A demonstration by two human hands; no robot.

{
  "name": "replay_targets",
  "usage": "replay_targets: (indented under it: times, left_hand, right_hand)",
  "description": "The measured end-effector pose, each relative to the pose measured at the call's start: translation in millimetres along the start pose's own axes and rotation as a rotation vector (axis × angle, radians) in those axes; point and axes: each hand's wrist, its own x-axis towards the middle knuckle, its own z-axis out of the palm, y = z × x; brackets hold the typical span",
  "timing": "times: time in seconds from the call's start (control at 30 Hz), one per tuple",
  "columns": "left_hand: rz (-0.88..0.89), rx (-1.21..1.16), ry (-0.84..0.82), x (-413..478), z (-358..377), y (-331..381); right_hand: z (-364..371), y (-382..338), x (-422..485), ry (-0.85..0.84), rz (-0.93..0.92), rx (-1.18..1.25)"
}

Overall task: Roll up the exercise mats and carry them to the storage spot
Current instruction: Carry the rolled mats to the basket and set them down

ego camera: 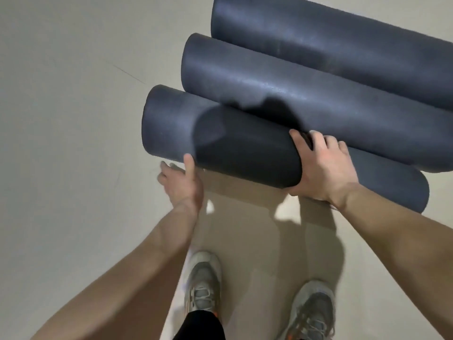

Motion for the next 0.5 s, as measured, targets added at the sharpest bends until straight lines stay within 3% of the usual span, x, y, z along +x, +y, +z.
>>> replay_targets:
  times: [0.07, 0.13, 0.3, 0.5]
  left_hand:
    - [-0.238, -0.176, -0.232, -20.1, 22.8, -26.7]
    - [-0.342, -0.309, -0.356, -39.3, 43.7, -33.0]
    - [-0.451, -0.68, -0.438, -53.4, 63.4, -22.1]
    - [-0.355, -0.626, -0.429, -57.8, 41.5, -39.0]
  right_hand:
    - [-6.4, 2.3, 7.1, -0.035, -0.01, 0.048]
    - [-16.4, -2.4, 15.4, -0.106, -0.015, 0.082]
    - [-16.0, -27.6, 19.2, -0.263, -0.016, 0.184]
    - [-6.2, -56.7, 12.9, -0.38, 0.025, 0.484]
